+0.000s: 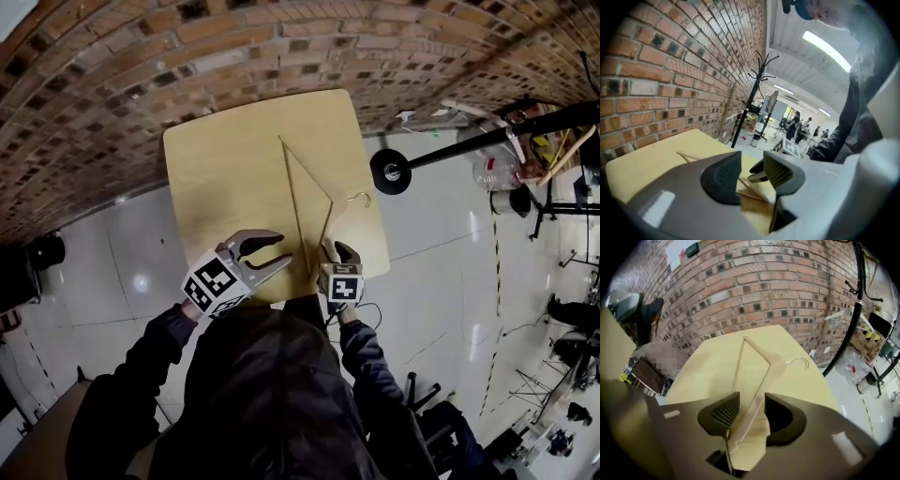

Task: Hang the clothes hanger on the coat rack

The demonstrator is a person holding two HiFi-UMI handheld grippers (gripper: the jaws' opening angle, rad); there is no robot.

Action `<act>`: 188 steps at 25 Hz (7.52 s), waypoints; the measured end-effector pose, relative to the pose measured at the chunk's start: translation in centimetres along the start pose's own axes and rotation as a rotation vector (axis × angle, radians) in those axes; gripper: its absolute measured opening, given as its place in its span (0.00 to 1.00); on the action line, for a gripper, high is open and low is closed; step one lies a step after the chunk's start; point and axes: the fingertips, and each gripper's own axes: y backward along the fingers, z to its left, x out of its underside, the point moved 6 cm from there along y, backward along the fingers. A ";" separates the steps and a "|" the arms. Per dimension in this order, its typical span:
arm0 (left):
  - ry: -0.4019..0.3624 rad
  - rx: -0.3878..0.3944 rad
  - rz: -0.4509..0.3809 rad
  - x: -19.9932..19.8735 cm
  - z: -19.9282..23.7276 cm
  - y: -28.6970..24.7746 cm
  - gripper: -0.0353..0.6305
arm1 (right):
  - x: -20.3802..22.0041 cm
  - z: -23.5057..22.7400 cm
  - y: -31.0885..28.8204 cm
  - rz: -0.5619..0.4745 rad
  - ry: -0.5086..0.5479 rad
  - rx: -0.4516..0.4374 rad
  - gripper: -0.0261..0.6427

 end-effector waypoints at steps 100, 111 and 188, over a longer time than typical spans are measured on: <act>-1.113 -0.236 -0.120 -53.4 -19.1 -22.5 0.18 | -28.8 -34.0 57.6 -0.479 0.943 0.768 0.19; -1.198 -0.340 -0.197 -68.2 -17.7 -24.8 0.18 | -41.1 -39.4 63.5 -0.564 0.927 0.874 0.19; -0.676 -0.182 -0.216 -21.3 -19.1 -28.6 0.35 | 1.1 -29.6 42.3 -0.582 0.323 0.688 0.29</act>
